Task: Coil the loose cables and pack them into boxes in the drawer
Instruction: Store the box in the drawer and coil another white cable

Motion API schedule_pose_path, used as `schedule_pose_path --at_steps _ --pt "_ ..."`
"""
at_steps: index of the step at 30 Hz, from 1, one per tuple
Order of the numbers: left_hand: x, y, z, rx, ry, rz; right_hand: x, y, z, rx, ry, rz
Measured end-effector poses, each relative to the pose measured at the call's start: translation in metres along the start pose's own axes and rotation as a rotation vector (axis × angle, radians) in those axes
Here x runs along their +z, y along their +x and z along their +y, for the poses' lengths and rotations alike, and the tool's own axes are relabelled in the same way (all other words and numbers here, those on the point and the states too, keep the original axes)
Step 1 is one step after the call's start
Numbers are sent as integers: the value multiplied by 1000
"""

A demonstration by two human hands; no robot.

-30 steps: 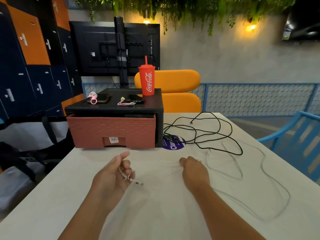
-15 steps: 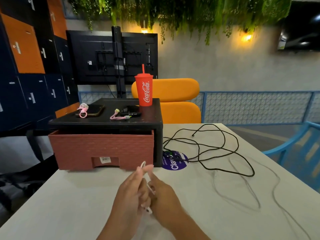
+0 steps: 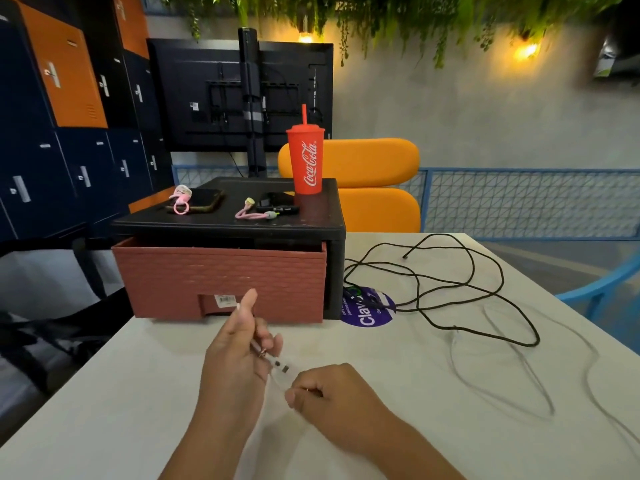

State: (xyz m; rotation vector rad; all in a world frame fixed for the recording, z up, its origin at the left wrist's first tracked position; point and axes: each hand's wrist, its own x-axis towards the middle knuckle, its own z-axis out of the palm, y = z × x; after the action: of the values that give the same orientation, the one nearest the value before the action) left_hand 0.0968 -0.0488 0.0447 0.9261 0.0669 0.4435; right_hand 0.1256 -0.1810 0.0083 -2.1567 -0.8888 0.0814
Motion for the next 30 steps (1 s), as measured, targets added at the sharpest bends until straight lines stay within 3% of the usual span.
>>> schedule_pose_path --at_steps 3,5,7,10,15,18,22,27,30 --pt "-1 1 -7 48 101 -44 -3 -5 -2 29 -71 -22" --pt "-1 0 -11 123 335 -75 -9 -7 -4 6 -149 2" --pt "0 -4 -16 186 562 -142 -17 -11 -8 -61 -257 42" --pt "-1 -8 -24 203 710 -263 -29 -17 -10 -175 -352 116" --pt "-1 -12 -23 60 749 -355 -47 -17 -4 -308 -485 521" --pt "6 -17 -16 -98 626 -434 -59 -17 3 -258 -548 710" --pt "15 -25 -6 -312 340 -456 -70 -19 12 -245 -572 799" --pt "19 -30 -4 -444 115 -453 -62 -11 9 -109 -876 832" --pt "22 -32 -3 -478 0 -392 -49 -8 4 -63 -849 787"
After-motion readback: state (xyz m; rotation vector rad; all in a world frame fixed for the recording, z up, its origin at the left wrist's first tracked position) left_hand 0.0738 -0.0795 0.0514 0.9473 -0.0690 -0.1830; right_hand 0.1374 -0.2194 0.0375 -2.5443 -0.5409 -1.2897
